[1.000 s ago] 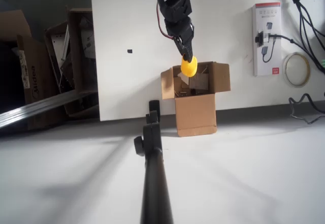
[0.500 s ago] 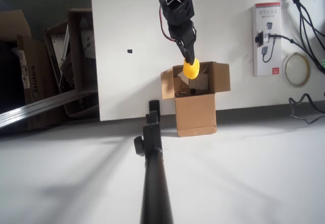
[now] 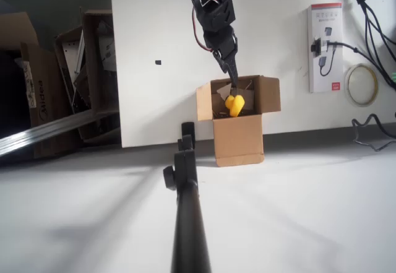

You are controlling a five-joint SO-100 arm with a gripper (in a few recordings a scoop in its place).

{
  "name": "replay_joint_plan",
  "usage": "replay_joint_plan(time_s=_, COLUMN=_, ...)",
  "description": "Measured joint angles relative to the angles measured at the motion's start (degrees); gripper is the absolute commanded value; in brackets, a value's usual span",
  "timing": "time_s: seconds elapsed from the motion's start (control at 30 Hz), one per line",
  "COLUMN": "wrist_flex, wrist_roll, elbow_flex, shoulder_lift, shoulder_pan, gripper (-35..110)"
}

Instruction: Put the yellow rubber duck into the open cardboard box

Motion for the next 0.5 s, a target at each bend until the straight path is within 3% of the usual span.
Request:
replay_joint_plan(time_s=0.23, wrist_flex=0.53, wrist_roll=0.0, elbow_flex=-0.35, shoulder_lift=0.0, shoulder_pan=0.09, gripper=0)
replay_joint_plan(time_s=0.5, wrist_flex=1.14, wrist_roll=-0.26, elbow_flex=-0.35, shoulder_lift=0.0, shoulder_pan=0.7, gripper=-1)
